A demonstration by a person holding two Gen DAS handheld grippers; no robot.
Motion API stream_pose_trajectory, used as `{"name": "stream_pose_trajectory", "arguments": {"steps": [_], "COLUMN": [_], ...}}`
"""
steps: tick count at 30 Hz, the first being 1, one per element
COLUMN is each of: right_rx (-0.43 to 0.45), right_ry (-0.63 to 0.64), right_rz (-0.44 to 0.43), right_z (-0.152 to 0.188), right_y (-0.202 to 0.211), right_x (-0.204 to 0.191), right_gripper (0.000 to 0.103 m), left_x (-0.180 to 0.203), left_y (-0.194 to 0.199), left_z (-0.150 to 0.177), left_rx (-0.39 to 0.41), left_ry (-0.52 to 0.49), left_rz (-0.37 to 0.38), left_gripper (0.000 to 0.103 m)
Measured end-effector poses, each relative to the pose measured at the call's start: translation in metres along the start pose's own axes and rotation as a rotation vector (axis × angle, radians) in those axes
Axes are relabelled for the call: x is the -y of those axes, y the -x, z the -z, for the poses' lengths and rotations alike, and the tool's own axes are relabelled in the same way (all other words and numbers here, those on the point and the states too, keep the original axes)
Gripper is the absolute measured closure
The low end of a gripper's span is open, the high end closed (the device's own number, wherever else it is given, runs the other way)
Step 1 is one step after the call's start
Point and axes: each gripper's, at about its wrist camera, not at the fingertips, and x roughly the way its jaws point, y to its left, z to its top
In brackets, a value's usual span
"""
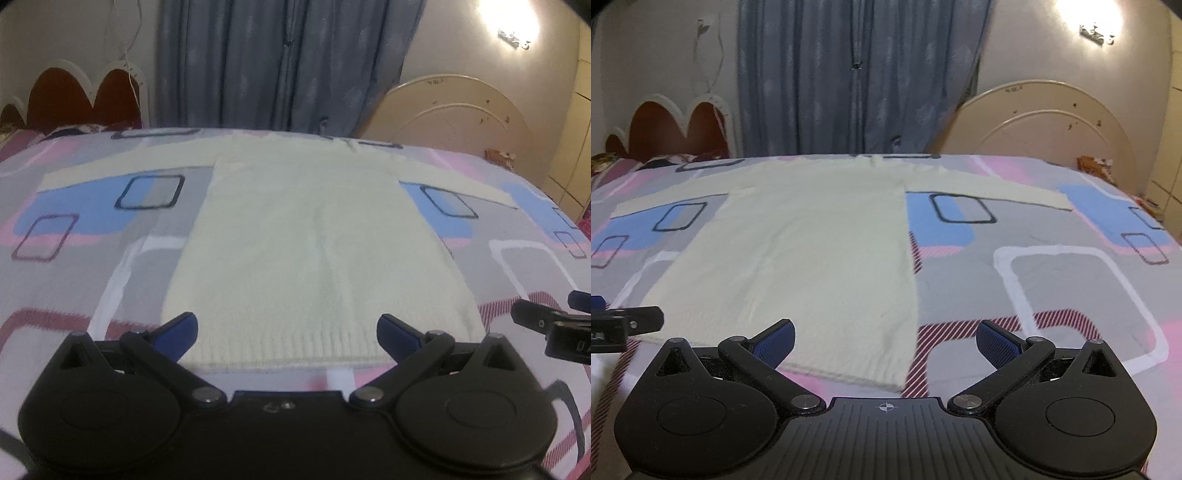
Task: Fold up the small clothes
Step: 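Grasp the cuff of the sweater sleeve with the right gripper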
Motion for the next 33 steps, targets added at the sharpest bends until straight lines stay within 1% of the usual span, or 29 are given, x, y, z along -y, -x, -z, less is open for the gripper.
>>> {"name": "stream_pose_trajectory", "arguments": {"steps": [2,5,8,10,12,15,17,18,19,21,22,23,25,27,28,30,31,32,33], "right_rx": [0.004,0.022,0.036,0.025,0.013,0.024,0.036,0.034,0.033,0.038,0.039,0.034,0.042,0.060,0.068,0.065,0.066,0.058,0.047], "right_ry": [-0.013,-0.022,-0.027,-0.030,-0.046,-0.087,-0.137,-0.161,-0.179,-0.204,-0.214,-0.228,-0.275,-0.334,-0.351,-0.387,-0.402,-0.416,-0.430], "right_rz": [0.010,0.049,0.089,0.112,0.130,0.146,0.149,0.144,0.144,0.150,0.155,0.157,0.129,0.132,0.130,0.130,0.128,0.132,0.141], "right_z": [-0.007,-0.016,-0.027,-0.033,-0.040,-0.051,-0.059,-0.064,-0.070,-0.083,-0.089,-0.097,-0.109,-0.120,-0.124,-0.131,-0.133,-0.136,-0.137], "right_y": [-0.006,-0.014,-0.025,-0.034,-0.044,-0.053,-0.060,-0.064,-0.069,-0.080,-0.087,-0.098,-0.118,-0.139,-0.150,-0.172,-0.181,-0.192,-0.201], "right_x": [0.006,0.015,0.027,0.035,0.046,0.064,0.081,0.092,0.103,0.125,0.135,0.149,0.174,0.201,0.213,0.234,0.242,0.252,0.261], "right_gripper": [0.000,0.000,0.000,0.000,0.000,0.000,0.000,0.000,0.000,0.000,0.000,0.000,0.000,0.001,0.001,0.001,0.014,0.036,0.039], "left_x": [0.001,0.003,0.004,0.006,0.011,0.018,0.021,0.024,0.026,0.031,0.033,0.034,0.036,0.039,0.041,0.042,0.042,0.043,0.045], "left_y": [-0.006,-0.017,-0.032,-0.043,-0.051,-0.059,-0.068,-0.072,-0.075,-0.085,-0.091,-0.097,-0.109,-0.123,-0.132,-0.144,-0.150,-0.155,-0.161], "left_z": [-0.007,-0.018,-0.029,-0.035,-0.041,-0.048,-0.054,-0.058,-0.062,-0.072,-0.077,-0.082,-0.092,-0.100,-0.105,-0.112,-0.115,-0.117,-0.119], "left_rx": [0.014,0.020,0.007,-0.022,-0.028,-0.010,-0.022,-0.022,-0.014,0.004,-0.001,-0.007,-0.006,0.002,0.004,0.006,0.009,0.007,0.003], "left_ry": [-0.001,0.005,0.010,0.007,-0.011,-0.037,-0.040,-0.043,-0.049,-0.063,-0.067,-0.067,-0.058,-0.059,-0.058,-0.031,-0.011,0.000,0.005], "left_rz": [-0.003,-0.003,0.013,0.043,0.052,0.027,0.056,0.054,0.030,-0.047,-0.068,-0.081,-0.106,-0.139,-0.157,-0.179,-0.183,-0.193,-0.206], "left_gripper": [0.000,0.000,0.000,0.000,0.000,0.000,0.000,0.000,0.000,0.000,0.003,0.006,0.012,0.015,0.020,0.024,0.023,0.023,0.023]}}
